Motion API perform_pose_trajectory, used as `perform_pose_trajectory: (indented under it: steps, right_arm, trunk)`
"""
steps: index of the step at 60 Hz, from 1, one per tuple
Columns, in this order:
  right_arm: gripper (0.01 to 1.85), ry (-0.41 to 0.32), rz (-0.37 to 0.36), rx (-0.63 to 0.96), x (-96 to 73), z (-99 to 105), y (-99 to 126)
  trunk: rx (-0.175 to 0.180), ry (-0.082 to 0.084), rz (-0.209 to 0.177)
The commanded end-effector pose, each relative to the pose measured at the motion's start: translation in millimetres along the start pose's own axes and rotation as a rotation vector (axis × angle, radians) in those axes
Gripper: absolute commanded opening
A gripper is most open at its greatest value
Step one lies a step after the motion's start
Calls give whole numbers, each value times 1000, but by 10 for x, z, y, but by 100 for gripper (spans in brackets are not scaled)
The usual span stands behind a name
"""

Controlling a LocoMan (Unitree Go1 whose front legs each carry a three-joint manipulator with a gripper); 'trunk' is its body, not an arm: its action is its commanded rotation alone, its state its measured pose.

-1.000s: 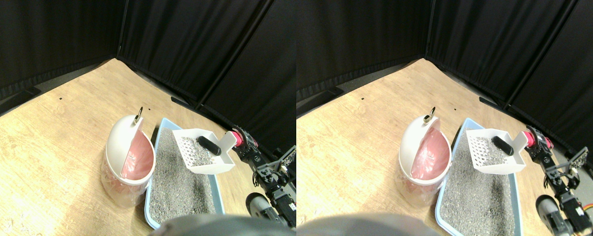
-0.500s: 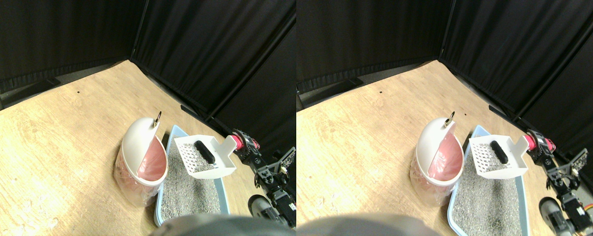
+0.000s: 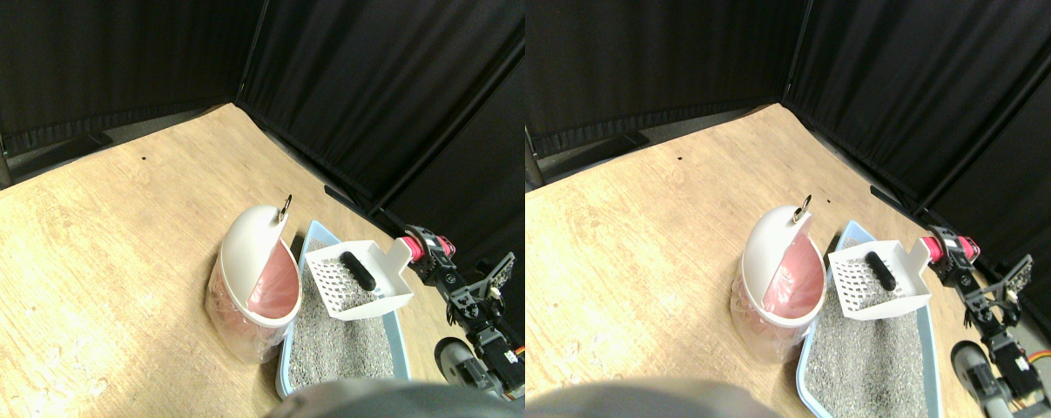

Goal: Scoop (unimanual)

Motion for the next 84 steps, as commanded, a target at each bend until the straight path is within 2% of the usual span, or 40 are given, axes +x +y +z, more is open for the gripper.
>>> perform_pose_trajectory:
  steps: [1, 10, 20, 41, 56, 66, 70, 84]
  right_arm:
    - [6, -43, 28, 6, 28, 100, 55]
    - [6, -46, 47, -9, 66, 128, 104]
    - [7, -57, 118, -72, 122, 144, 173]
    - [6, -28, 133, -116, 221, 229, 326]
    - [6, -33, 164, -98, 276, 204, 408]
    - [6, -1, 164, -115, 260, 204, 481]
    - [6, -21, 202, -163, 259, 207, 508]
    - [6, -4, 216, -232, 246, 240, 554]
  trunk:
    - [-10, 10, 29]
    - [-19, 9, 37]
    - [-29, 6, 50]
    - [-48, -5, 69]
    - [-49, -11, 77]
    - [-51, -11, 80]
    - [-50, -7, 84]
    - [-54, -7, 83]
